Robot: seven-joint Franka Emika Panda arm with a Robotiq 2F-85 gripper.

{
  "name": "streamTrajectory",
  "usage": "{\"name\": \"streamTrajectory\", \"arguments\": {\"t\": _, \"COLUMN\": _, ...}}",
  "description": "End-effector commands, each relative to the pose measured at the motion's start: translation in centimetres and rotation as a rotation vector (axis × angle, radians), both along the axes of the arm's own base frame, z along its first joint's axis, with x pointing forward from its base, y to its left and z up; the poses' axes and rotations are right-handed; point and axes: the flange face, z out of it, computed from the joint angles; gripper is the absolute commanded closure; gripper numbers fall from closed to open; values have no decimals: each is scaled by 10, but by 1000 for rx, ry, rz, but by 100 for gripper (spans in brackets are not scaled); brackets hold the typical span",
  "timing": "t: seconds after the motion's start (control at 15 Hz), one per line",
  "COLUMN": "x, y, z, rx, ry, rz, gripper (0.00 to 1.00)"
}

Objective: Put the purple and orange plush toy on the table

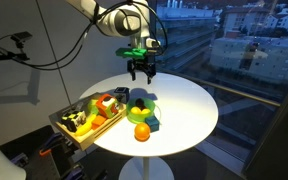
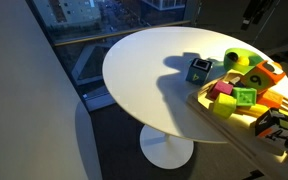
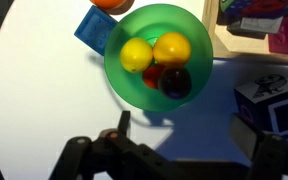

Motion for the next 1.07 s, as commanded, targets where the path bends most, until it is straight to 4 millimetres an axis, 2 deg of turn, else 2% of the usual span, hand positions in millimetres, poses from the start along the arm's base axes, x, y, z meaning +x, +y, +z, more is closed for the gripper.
{"name": "streamTrajectory", "arguments": {"t": 0.0, "x": 5, "y": -12, "z": -18, "rx": -21, "ry": 5, "rz": 71, "gripper": 0}}
{"name": "streamTrajectory", "arguments": {"t": 0.47, "x": 3, "y": -24, "z": -67, "rx": -48, "ry": 73, "rz": 183, "gripper": 0}}
{"name": "streamTrajectory", "arguments": {"t": 1.0, "x": -3, "y": -10, "z": -99, "rx": -69, "ry": 91, "rz": 275, "gripper": 0}}
